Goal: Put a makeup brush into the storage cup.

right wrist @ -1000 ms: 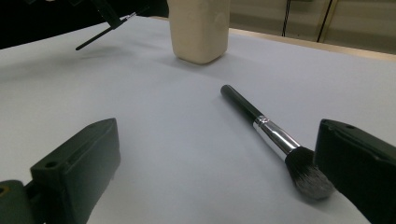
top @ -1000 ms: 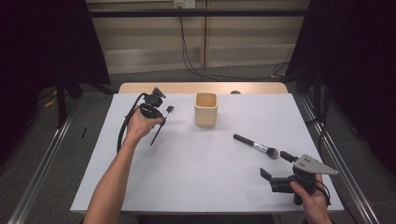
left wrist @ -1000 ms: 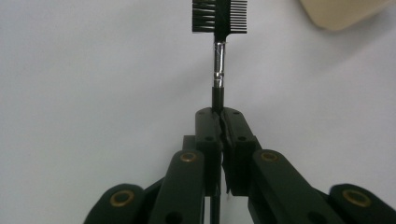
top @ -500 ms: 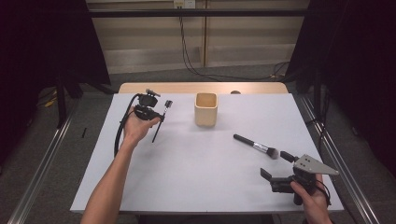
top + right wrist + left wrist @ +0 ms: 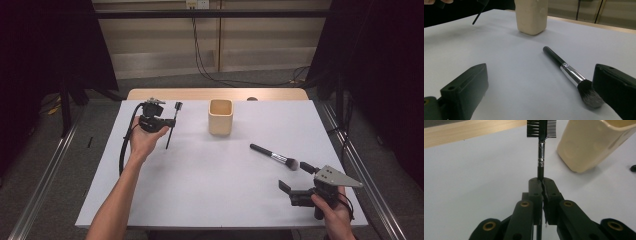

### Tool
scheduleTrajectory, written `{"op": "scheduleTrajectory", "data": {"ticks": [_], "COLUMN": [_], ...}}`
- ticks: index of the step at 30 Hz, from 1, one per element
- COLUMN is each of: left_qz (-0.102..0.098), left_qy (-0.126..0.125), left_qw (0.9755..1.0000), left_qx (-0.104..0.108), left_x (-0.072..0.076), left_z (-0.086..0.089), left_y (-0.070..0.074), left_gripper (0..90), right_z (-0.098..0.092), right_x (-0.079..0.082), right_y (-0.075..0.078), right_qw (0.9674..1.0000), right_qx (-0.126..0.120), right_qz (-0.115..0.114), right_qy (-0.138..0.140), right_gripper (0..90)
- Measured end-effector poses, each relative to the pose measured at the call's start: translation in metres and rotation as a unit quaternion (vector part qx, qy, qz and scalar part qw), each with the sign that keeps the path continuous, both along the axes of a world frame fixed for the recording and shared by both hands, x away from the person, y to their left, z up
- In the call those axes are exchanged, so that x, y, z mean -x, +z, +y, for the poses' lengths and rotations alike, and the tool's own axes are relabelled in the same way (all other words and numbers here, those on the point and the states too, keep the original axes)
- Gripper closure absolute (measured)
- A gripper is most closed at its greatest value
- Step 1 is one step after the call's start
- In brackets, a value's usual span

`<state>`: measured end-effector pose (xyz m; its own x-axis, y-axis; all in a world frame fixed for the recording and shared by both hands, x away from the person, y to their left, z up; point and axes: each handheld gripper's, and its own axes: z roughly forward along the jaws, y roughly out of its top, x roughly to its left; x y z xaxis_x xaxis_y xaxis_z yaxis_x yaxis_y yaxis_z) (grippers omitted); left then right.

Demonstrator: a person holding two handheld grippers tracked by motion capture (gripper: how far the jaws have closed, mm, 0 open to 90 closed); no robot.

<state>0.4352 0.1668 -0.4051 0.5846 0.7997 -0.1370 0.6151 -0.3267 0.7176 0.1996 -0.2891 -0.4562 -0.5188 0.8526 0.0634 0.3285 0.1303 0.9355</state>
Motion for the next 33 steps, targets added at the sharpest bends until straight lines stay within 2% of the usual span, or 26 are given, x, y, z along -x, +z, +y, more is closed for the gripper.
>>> {"op": "scheduleTrajectory", "data": {"ticks": [3,10,18,21,23,26,33], "left_qz": [-0.012,-0.035,-0.064,-0.077,-0.092,-0.104,-0.121], "left_qy": [0.0,-0.015,-0.007,-0.009,-0.012,-0.013,-0.016], "left_qw": [0.9997,0.9987,0.9961,0.9953,0.9934,0.9915,0.9884], "left_qx": [0.02,0.033,0.061,0.058,0.067,0.077,0.09], "left_x": [0.002,0.008,0.014,0.015,0.017,0.019,0.022], "left_z": [0.001,0.0,-0.003,-0.003,-0.004,-0.005,-0.004], "left_y": [0.002,0.005,0.005,0.007,0.008,0.011,0.016], "left_gripper": [86.3,86.3,86.2,86.2,86.2,86.2,86.2], "right_z": [0.0,0.0,0.001,0.0,0.0,0.0,0.001], "right_x": [0.0,0.0,0.001,0.001,0.001,0.001,0.001], "right_y": [0.0,0.0,0.0,0.0,0.0,0.0,0.001], "right_qw": [1.0,1.0,1.0,1.0,1.0,1.0,1.0], "right_qx": [0.0,0.0,0.001,0.0,0.0,0.001,0.001], "right_qz": [0.0,-0.001,-0.001,-0.002,-0.002,-0.001,-0.002], "right_qy": [0.0,0.001,0.0,0.001,0.001,0.0,-0.001], "right_gripper": [0.2,0.2,0.2,0.2,0.2,0.2,0.2]}}
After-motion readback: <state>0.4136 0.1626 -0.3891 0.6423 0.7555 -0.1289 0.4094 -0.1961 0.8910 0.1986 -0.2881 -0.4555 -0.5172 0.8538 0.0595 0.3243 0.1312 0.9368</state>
